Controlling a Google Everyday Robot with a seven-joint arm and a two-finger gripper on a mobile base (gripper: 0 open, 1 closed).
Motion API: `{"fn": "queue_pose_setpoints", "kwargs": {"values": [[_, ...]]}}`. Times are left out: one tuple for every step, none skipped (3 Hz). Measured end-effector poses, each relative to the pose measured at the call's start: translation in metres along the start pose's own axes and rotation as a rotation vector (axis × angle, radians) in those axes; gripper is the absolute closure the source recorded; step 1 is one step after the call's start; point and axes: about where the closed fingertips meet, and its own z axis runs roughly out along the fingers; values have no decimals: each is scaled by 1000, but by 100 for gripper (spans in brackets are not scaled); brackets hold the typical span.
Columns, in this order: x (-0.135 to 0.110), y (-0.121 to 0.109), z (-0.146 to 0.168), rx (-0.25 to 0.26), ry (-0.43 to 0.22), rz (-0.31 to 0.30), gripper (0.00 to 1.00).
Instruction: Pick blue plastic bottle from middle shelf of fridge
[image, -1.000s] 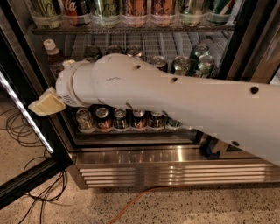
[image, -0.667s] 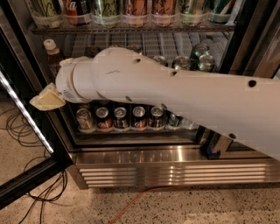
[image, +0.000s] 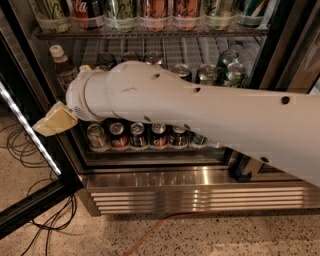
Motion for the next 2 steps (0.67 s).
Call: {"fn": "queue_pose_setpoints", "kwargs": {"values": [[12,-6,16,22,-7,5,15],[18,-14,37,42,-27,8,19]]}}
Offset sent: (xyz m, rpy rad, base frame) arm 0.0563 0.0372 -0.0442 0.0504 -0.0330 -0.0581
